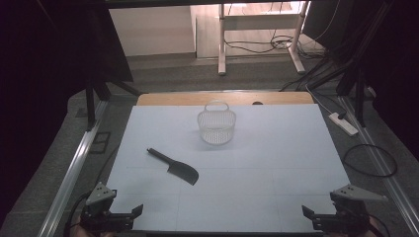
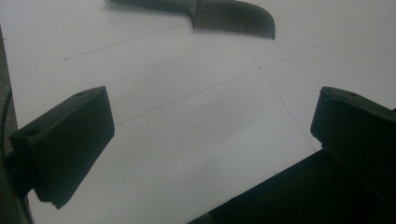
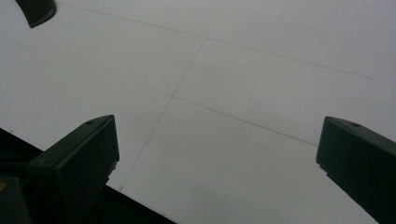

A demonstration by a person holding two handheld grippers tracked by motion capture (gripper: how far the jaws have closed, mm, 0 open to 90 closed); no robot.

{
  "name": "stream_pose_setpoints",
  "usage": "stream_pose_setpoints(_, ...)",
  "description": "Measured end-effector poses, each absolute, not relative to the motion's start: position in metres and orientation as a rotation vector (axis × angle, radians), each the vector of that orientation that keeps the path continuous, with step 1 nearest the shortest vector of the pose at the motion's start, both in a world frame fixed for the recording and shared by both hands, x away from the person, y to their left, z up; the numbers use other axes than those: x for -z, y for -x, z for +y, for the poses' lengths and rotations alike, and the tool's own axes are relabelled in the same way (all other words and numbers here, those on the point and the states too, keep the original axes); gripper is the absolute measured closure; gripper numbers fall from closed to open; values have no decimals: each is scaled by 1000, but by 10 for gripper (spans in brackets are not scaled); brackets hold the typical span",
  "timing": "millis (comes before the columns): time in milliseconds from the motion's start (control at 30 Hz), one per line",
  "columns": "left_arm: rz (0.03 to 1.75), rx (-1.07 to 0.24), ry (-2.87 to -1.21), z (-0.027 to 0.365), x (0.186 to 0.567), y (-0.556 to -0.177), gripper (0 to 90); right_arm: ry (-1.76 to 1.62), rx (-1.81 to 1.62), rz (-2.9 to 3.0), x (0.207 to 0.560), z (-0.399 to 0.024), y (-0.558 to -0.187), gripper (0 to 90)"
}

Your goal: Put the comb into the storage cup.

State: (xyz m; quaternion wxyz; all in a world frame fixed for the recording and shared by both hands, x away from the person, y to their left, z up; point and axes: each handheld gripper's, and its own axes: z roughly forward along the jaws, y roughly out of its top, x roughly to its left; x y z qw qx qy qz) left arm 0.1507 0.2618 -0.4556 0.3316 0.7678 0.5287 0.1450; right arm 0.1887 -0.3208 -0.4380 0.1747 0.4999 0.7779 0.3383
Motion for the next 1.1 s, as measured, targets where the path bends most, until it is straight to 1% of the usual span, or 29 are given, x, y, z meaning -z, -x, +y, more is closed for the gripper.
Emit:
stream_pose_setpoints(833, 1370, -320, -2016, 262, 457, -155, 0, -1428, -994, 2221, 438, -323, -191, 0)
stream_pose_setpoints(933, 1361, -298, -2011, 261, 457, -157, 0, -1413, -991, 2231, 438, -322, -191, 0)
stream_pose_setpoints(1100, 1341, -298, -2035, 259, 456, -164, 0, -1413, -991, 2233, 438, -322, -191, 0)
